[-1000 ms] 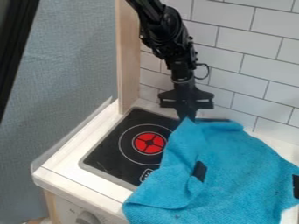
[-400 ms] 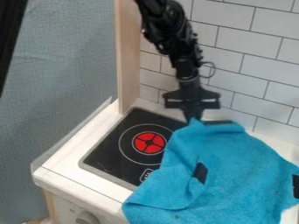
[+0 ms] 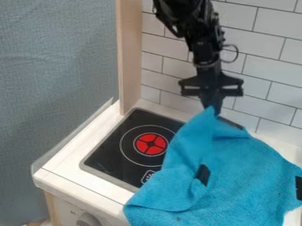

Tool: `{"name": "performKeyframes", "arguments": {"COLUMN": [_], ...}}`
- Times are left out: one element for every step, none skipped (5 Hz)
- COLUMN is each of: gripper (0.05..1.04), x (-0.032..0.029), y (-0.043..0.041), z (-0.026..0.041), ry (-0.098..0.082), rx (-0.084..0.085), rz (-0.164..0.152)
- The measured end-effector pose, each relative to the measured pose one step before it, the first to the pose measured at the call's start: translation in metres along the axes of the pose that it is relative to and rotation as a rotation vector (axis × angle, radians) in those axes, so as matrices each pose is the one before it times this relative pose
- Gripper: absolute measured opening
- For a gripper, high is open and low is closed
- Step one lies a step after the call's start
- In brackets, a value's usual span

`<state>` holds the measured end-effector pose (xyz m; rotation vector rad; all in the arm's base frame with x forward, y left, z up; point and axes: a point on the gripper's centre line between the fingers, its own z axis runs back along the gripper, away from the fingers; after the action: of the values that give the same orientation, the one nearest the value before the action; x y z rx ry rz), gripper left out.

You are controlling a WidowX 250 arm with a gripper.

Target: Fold the cloth from top left to bottom

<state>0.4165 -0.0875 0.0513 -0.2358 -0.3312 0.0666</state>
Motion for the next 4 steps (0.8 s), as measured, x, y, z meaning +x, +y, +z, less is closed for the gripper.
{"name": "performKeyframes", "arguments": {"gripper": [0.048,0.048,0.048,0.048], "x": [-0.0176,-0.01947,-0.02601,-0.0277], "y": [-0.01574,-0.0015,-0.01027,-0.00066], "z": [0.02192,0.02833,0.00924,0.00173], "ry": [-0.0234,-0.0332,0.0185,0.0149], "rx": [0.0037,0.0042,0.0294,0.05], "rz": [-0.0713,-0.0562,-0.087,-0.0913]}}
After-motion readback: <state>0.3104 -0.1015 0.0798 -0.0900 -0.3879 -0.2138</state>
